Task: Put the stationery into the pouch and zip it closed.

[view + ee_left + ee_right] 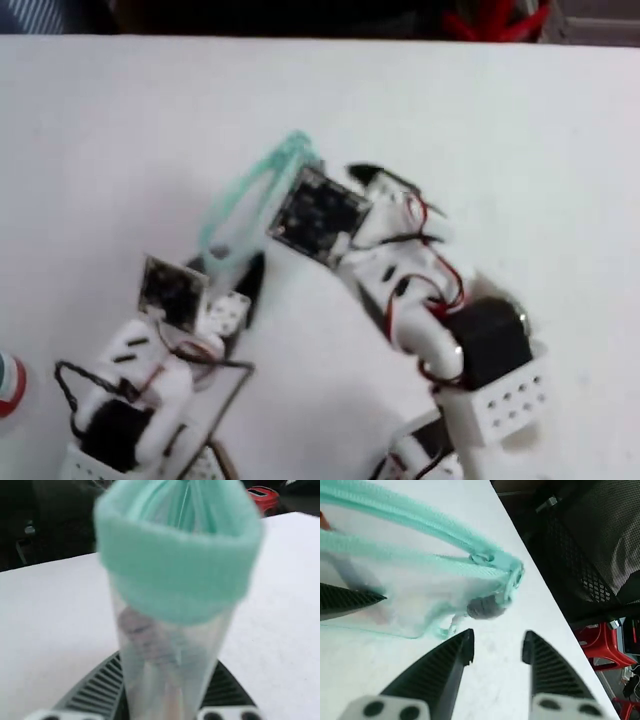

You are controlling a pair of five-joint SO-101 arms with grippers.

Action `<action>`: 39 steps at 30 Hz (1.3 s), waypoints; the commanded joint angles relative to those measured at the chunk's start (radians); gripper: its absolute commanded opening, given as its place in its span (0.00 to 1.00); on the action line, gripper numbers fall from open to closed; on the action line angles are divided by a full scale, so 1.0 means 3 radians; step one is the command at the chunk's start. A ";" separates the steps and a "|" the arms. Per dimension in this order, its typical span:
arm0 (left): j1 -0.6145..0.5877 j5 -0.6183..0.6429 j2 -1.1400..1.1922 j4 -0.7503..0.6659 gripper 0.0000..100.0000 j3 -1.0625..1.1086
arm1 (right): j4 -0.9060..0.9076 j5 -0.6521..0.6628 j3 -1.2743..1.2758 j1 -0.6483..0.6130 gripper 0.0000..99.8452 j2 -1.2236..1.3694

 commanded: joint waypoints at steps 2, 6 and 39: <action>0.0448 -0.0476 -0.0018 -0.0107 0.08 -0.0026 | 0.0028 0.0026 -0.0046 0.0023 0.27 -0.0038; 0.0488 -0.0506 -0.0018 0.0005 0.08 -0.0031 | 0.0084 0.0020 0.0000 0.0018 0.29 -0.0028; 0.0488 -0.0506 -0.0033 0.0087 0.04 -0.0051 | -0.0084 -0.0547 0.0128 -0.0575 0.02 -0.0606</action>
